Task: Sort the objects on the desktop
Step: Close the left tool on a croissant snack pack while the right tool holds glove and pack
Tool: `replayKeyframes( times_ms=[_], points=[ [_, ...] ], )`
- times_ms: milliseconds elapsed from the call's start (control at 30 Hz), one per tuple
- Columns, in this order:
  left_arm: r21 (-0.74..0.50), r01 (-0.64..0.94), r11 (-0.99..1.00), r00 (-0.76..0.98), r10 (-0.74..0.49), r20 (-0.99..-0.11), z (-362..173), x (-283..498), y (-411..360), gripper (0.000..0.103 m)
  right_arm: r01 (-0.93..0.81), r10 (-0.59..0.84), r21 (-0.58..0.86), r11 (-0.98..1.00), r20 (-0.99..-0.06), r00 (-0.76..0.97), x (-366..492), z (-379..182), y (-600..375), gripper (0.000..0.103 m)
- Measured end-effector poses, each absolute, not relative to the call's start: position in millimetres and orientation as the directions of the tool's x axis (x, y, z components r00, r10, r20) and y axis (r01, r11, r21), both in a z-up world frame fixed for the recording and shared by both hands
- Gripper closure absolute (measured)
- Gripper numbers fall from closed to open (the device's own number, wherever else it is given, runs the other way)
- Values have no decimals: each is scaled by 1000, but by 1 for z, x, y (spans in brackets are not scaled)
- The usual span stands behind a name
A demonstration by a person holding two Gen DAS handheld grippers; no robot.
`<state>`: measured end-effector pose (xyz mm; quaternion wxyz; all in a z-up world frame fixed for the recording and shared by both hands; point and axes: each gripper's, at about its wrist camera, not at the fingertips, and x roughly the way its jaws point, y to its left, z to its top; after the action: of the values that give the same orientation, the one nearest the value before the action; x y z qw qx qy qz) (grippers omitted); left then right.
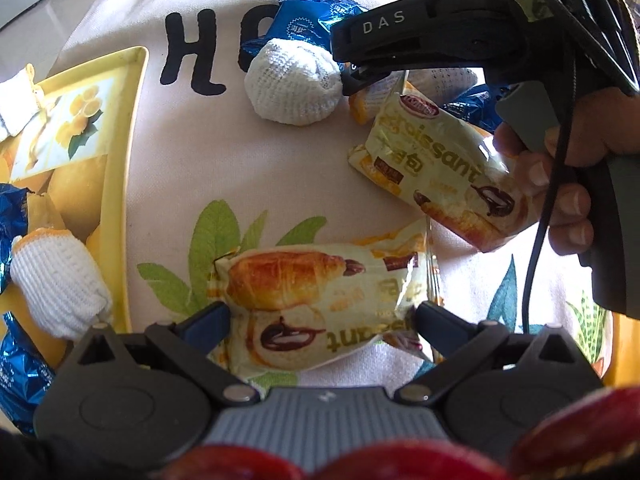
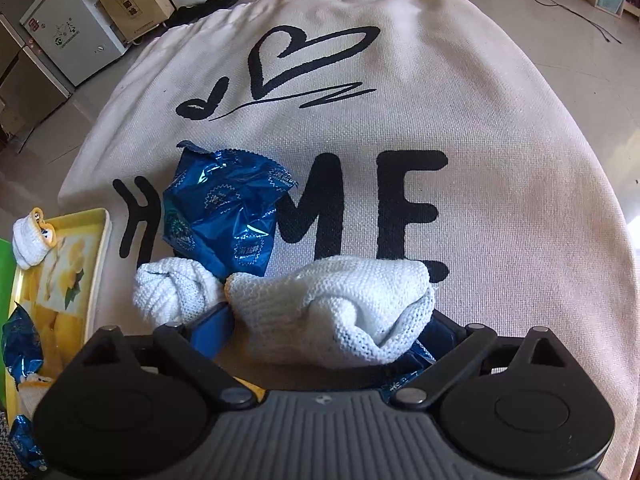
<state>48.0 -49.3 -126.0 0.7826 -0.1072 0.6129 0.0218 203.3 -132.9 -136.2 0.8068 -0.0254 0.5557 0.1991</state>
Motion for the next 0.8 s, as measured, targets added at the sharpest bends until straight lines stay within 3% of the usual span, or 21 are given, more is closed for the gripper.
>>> replayKeyframes(
  times_ms=[333, 633, 800],
  points=[
    [-91, -117, 989, 262, -57, -963, -129, 39, -63, 0, -330, 296, 184, 926, -895, 333, 204, -130, -139, 29],
    [-142, -152, 978, 286, -94, -954, -120, 36, -53, 0, -326, 323, 213, 921, -887, 331, 205, -125, -141, 34],
    [-108, -133, 985, 283, -67, -957, -125, 40, -59, 0, -315, 330, 230, 921, -891, 313, 208, -129, -143, 34]
  ],
)
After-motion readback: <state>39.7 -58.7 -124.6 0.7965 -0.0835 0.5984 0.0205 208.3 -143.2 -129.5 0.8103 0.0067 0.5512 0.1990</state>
